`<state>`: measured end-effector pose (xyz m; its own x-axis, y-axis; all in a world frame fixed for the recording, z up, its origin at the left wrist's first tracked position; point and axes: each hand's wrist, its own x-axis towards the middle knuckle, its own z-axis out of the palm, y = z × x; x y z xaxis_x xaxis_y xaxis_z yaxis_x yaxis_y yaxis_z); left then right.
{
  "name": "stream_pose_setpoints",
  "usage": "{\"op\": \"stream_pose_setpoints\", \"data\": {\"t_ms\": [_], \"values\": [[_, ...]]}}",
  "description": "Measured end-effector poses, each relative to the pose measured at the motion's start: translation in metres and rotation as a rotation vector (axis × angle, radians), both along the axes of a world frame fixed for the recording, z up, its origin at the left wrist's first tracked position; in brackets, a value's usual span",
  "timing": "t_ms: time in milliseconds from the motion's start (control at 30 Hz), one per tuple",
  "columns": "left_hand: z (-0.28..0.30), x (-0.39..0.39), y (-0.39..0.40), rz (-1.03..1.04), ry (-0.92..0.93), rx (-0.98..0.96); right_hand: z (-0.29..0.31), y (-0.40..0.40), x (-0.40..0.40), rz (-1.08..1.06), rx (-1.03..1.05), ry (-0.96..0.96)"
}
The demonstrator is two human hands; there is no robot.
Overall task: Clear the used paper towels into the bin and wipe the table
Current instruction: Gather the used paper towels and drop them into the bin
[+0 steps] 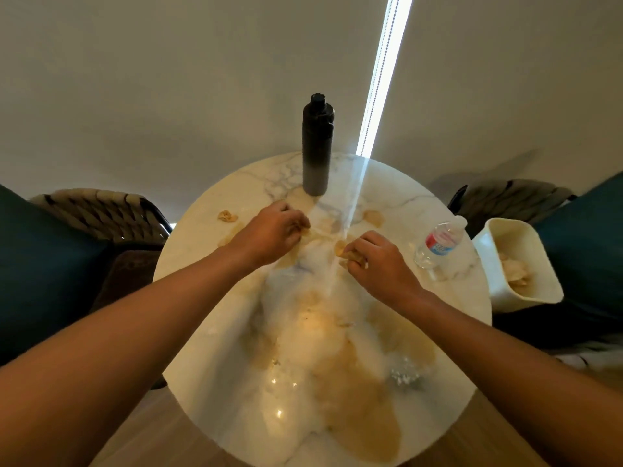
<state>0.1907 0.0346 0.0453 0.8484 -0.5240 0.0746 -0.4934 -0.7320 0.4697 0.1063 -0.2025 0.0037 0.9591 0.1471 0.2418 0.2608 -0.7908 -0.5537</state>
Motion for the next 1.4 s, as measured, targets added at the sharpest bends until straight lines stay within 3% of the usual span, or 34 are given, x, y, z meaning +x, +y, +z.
{"op": "stream_pose_setpoints", "data": {"t_ms": [833,1400], "values": [[0.014,-0.067,-0.272,-0.464,-0.016,-0.030,0.020,-0.222,-0.143,-0.437,-0.025,-0.003],[-0.038,-0.063,-0.454,-0.411,0.058,-0.005,-0.015,-0.386,-0.139,-0.494,-0.027,0.112]]}}
